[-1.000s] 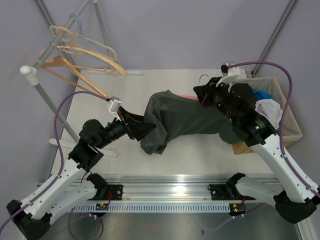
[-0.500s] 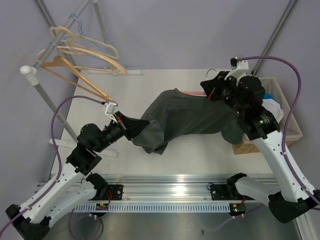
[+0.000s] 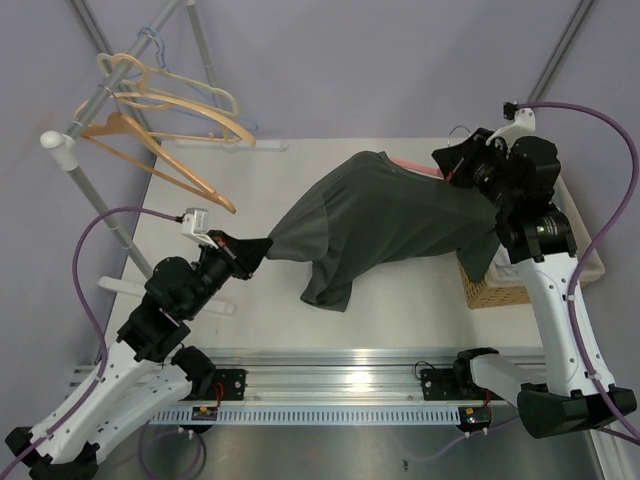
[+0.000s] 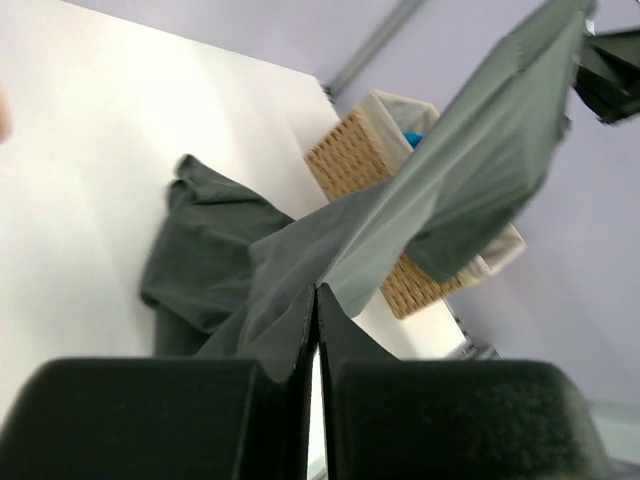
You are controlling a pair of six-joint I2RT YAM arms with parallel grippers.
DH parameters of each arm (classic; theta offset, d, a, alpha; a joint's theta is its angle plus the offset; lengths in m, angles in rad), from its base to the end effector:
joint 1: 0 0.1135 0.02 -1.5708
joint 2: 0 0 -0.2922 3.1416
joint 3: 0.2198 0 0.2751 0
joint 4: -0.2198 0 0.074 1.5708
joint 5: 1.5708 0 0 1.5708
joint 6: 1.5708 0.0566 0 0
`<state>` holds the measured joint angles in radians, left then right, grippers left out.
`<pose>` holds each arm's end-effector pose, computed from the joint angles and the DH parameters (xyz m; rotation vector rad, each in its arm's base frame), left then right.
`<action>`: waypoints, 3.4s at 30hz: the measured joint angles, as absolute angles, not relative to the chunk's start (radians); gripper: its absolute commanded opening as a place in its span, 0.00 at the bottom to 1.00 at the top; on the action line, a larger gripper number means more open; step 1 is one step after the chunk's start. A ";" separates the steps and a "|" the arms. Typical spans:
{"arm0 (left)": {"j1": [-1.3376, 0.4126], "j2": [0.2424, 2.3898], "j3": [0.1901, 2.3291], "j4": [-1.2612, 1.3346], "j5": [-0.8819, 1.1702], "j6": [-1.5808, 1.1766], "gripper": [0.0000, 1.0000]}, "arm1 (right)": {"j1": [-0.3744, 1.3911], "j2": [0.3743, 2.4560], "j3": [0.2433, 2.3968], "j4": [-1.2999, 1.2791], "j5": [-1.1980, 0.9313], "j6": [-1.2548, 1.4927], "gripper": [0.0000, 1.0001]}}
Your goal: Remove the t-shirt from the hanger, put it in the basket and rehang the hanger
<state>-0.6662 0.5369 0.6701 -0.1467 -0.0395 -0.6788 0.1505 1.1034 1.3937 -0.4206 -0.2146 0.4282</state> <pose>0.1253 -0.0956 0.3563 -0.0433 1.6787 -1.0059 0.2519 0.0504 0.4919 0.0774 1.7345 0.6112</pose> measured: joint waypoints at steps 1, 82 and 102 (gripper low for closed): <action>-0.667 0.526 0.675 -0.167 -0.072 -0.678 0.00 | 0.139 1.101 1.401 -0.428 -0.216 0.434 0.00; -0.718 0.447 0.888 -0.316 -0.223 -0.590 0.00 | 0.105 0.941 1.333 -0.474 -0.467 0.475 0.00; -0.712 0.627 0.982 -0.225 0.271 -0.508 0.33 | 0.097 0.951 1.332 -0.430 -0.657 0.474 0.00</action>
